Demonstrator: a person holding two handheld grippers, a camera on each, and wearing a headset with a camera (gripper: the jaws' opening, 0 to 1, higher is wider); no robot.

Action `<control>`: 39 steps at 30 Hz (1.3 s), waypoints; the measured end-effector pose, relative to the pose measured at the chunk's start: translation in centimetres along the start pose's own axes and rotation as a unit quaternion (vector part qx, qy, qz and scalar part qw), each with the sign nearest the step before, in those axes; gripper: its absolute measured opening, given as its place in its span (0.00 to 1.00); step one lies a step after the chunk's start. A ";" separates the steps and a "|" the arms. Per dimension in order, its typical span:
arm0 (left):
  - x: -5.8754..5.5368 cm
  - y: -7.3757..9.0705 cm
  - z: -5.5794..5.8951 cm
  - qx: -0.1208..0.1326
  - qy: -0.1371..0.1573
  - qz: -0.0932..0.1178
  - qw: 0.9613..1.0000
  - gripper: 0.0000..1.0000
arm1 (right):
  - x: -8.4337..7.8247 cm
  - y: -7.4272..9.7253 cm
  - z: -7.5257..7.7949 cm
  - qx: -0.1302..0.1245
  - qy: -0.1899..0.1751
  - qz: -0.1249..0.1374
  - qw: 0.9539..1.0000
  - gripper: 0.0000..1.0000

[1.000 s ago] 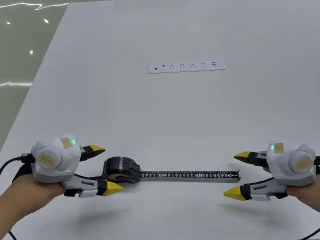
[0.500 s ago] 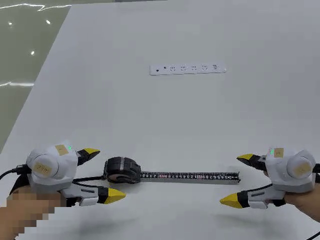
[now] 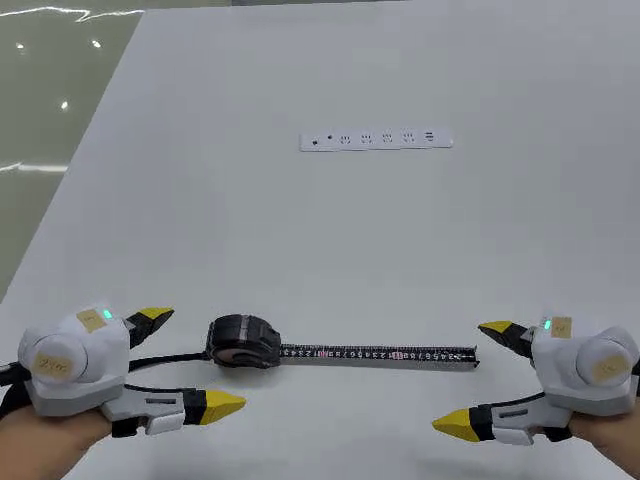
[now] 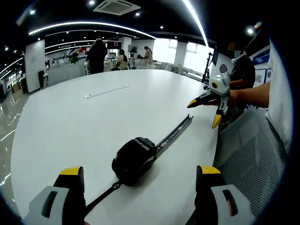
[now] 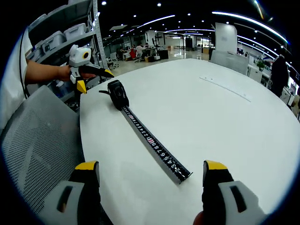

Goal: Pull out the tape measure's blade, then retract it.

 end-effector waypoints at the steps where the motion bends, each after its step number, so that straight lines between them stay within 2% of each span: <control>1: -0.1 0.0 0.1 0.001 0.003 0.002 1.000 0.97 | 0.1 0.2 0.0 -0.003 -0.002 0.001 1.000 0.93; 11: -0.7 0.9 1.3 0.005 0.022 0.012 1.000 0.99 | 0.3 1.7 0.1 -0.023 -0.014 0.008 1.000 0.94; 15: -1.5 1.4 1.7 0.008 0.027 0.006 1.000 0.99 | 0.0 2.5 0.3 -0.025 -0.014 0.003 1.000 0.94; 25: -2.4 2.8 2.6 0.019 0.043 0.013 0.999 0.99 | -1.2 4.3 1.6 -0.048 -0.033 0.001 0.998 0.94; 29: -2.7 3.3 2.7 0.023 0.048 0.012 0.999 0.99 | -1.5 5.0 1.8 -0.053 -0.040 0.003 0.998 0.94; 33: -2.9 3.9 2.7 0.028 0.059 0.025 0.998 0.99 | -1.9 5.7 1.9 -0.057 -0.045 0.004 0.997 0.95; 39: -3.0 4.0 2.9 0.031 0.061 0.028 0.997 0.99 | -2.5 6.3 1.8 -0.060 -0.048 -0.002 0.997 0.95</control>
Point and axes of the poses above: the centre of the closed fingertips' face, and the gripper's own axes: y roughly backward along the fingers, z roughly to its right, x roughly out of its top, the point moved 7 cm from there along y, roughly backward along the fingers, and after that the axes turned 15 degrees about -x, right-handed, at the moved point
